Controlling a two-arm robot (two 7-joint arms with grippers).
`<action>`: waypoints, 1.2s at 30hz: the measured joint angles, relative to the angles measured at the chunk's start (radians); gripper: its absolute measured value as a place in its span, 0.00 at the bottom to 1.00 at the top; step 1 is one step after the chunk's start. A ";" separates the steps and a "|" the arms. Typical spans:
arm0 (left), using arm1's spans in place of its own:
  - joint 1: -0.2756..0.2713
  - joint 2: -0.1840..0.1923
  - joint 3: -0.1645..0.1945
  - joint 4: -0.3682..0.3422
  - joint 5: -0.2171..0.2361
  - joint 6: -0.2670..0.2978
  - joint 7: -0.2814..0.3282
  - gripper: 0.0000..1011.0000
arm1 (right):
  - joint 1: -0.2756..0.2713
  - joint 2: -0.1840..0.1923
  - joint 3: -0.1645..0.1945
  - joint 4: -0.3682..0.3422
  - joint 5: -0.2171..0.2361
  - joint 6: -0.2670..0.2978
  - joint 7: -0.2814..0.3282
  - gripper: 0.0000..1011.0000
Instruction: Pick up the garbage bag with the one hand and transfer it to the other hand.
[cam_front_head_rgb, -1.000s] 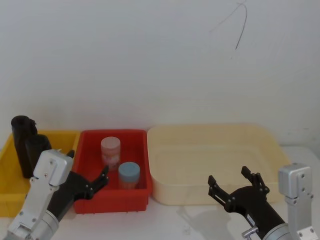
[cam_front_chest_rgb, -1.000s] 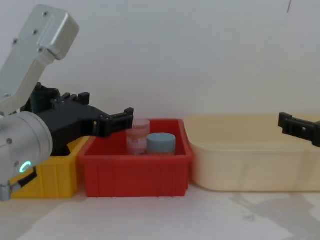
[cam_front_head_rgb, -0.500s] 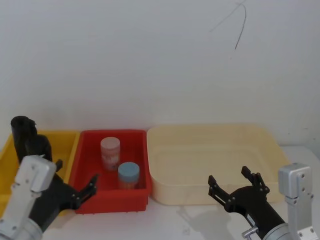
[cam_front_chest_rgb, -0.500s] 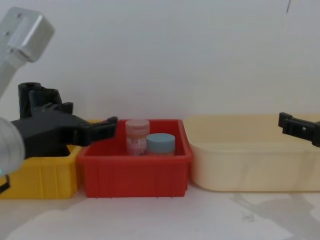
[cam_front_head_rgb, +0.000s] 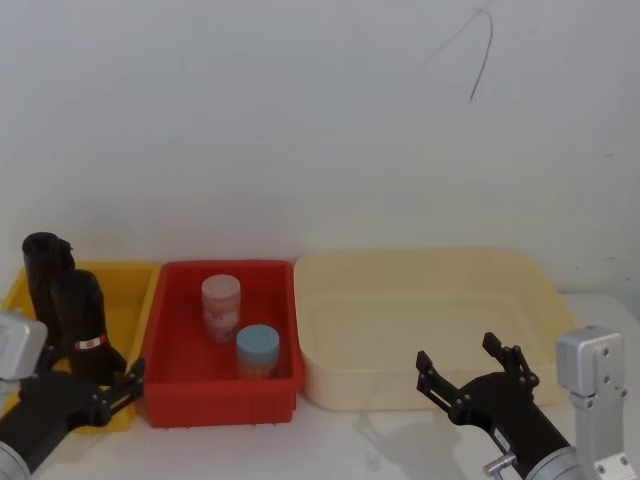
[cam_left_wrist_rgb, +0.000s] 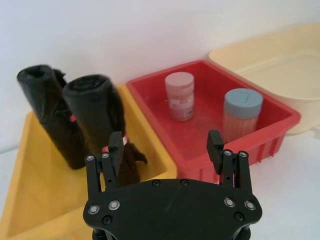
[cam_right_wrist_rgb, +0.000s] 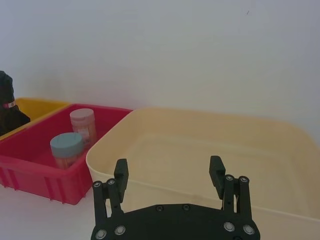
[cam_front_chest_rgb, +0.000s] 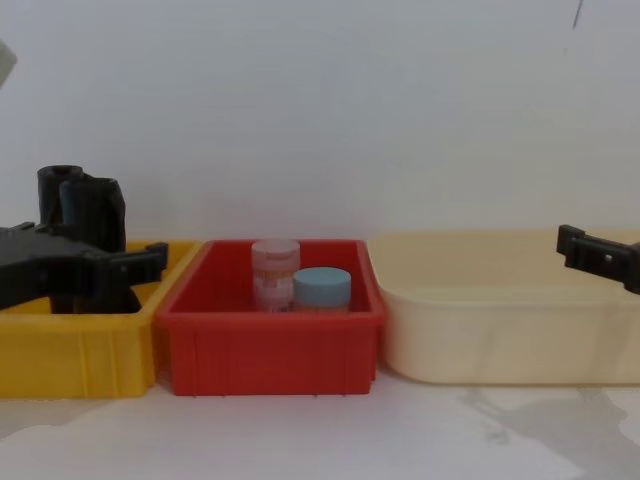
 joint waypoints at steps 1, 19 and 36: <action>-0.003 0.000 -0.007 0.006 -0.008 0.008 -0.003 0.99 | 0.000 0.000 0.000 0.000 0.000 0.000 0.000 0.99; -0.101 -0.020 -0.007 0.108 -0.006 0.062 -0.032 0.99 | 0.000 0.000 0.000 0.000 0.000 0.000 0.000 0.99; -0.155 -0.034 0.004 0.147 0.046 0.089 -0.017 0.99 | 0.000 0.000 0.000 0.000 0.000 0.000 0.000 0.99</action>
